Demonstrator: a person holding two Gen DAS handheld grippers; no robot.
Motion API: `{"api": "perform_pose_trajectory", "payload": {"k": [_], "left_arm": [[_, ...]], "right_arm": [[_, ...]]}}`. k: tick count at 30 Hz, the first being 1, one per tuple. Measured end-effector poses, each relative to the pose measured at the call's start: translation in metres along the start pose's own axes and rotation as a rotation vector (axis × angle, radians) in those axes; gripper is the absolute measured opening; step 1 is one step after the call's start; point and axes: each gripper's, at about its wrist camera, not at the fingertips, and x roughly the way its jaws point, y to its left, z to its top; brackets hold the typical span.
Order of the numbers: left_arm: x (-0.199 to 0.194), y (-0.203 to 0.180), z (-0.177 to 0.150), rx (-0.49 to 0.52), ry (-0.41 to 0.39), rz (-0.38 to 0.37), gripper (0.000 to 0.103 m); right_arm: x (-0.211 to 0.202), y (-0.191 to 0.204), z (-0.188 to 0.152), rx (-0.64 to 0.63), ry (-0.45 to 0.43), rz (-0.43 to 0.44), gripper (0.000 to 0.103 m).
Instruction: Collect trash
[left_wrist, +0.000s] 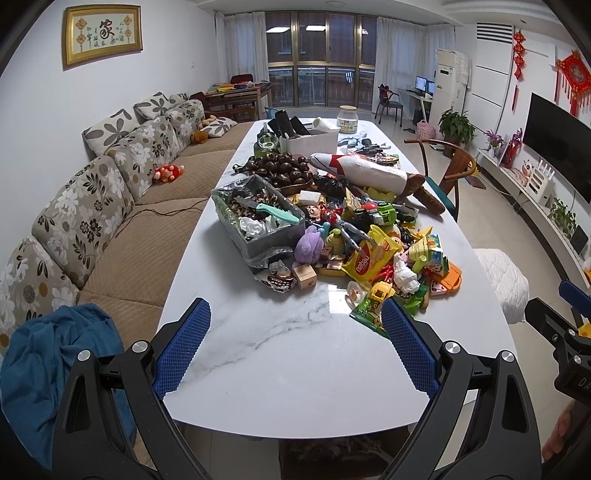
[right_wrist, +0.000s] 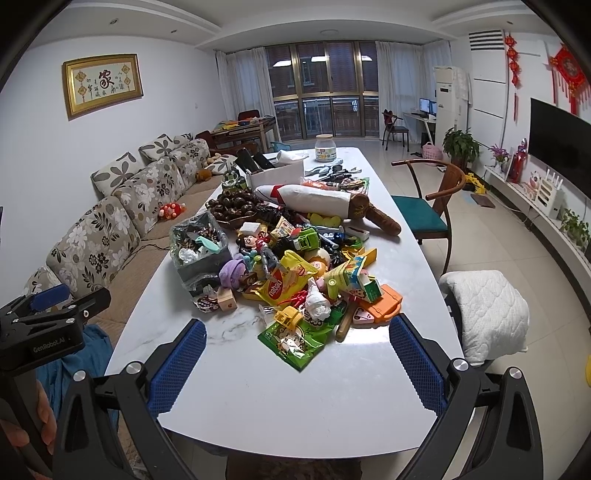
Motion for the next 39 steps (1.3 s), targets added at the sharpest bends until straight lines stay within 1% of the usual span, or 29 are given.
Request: {"api": "perform_pose_trajectory", "payload": {"k": [12, 14, 17, 18, 20, 22, 23, 24, 25, 26, 27, 28, 29, 30, 31, 32, 34, 36, 38, 39], "left_arm": [[0.002, 0.0, -0.006, -0.001, 0.008, 0.002, 0.091], [0.006, 0.001, -0.006, -0.003, 0.015, 0.003, 0.091], [0.017, 0.005, -0.013, -0.014, 0.05, 0.005, 0.091], [0.022, 0.007, -0.012, -0.018, 0.061, 0.005, 0.091], [0.034, 0.011, -0.023, -0.024, 0.083, 0.004, 0.091], [0.057, 0.021, -0.049, -0.036, 0.132, 0.015, 0.091], [0.062, 0.024, -0.056, -0.041, 0.148, 0.015, 0.091], [0.073, 0.029, -0.072, -0.05, 0.197, 0.01, 0.091], [0.083, 0.034, -0.088, -0.058, 0.249, 0.002, 0.091], [0.09, 0.039, -0.104, -0.06, 0.295, 0.0, 0.091], [0.094, 0.041, -0.115, -0.058, 0.322, 0.013, 0.091], [0.098, 0.045, -0.127, -0.054, 0.348, 0.031, 0.091], [0.1, 0.049, -0.136, -0.051, 0.373, 0.048, 0.091], [0.101, 0.055, -0.147, -0.055, 0.402, 0.065, 0.091], [0.102, 0.059, -0.156, -0.064, 0.426, 0.075, 0.091], [0.102, 0.067, -0.164, -0.082, 0.456, 0.081, 0.091], [0.1, 0.079, -0.174, -0.111, 0.489, 0.093, 0.091], [0.096, 0.089, -0.18, -0.14, 0.504, 0.106, 0.091], [0.091, 0.096, -0.184, -0.161, 0.513, 0.128, 0.091], [0.09, 0.1, -0.185, -0.168, 0.517, 0.137, 0.091]], "right_arm": [[0.004, 0.0, 0.0, 0.002, 0.006, 0.0, 0.098], [0.007, -0.002, 0.002, 0.002, 0.011, -0.005, 0.098], [0.02, -0.002, -0.005, 0.004, 0.032, -0.017, 0.098], [0.028, -0.004, -0.009, 0.008, 0.045, -0.034, 0.098], [0.05, -0.009, -0.019, 0.012, 0.092, -0.036, 0.098], [0.083, -0.011, -0.036, -0.003, 0.17, -0.038, 0.098], [0.107, -0.013, -0.048, -0.012, 0.23, -0.023, 0.098], [0.127, -0.014, -0.056, -0.014, 0.284, -0.022, 0.098], [0.139, -0.013, -0.062, -0.015, 0.311, -0.021, 0.098], [0.159, -0.011, -0.067, -0.026, 0.327, -0.002, 0.097], [0.166, -0.008, -0.066, -0.04, 0.32, 0.004, 0.094], [0.181, -0.002, -0.065, -0.07, 0.298, 0.023, 0.092], [0.196, 0.004, -0.062, -0.09, 0.299, 0.054, 0.092], [0.21, 0.01, -0.059, -0.104, 0.305, 0.077, 0.089], [0.223, 0.015, -0.055, -0.116, 0.31, 0.086, 0.08], [0.237, 0.021, -0.051, -0.132, 0.319, 0.089, 0.077], [0.266, 0.031, -0.043, -0.179, 0.346, 0.044, 0.076], [0.289, 0.038, -0.042, -0.24, 0.362, -0.002, 0.075], [0.311, 0.041, -0.042, -0.292, 0.394, -0.051, 0.062], [0.32, 0.04, -0.043, -0.308, 0.42, -0.078, 0.043]]}}
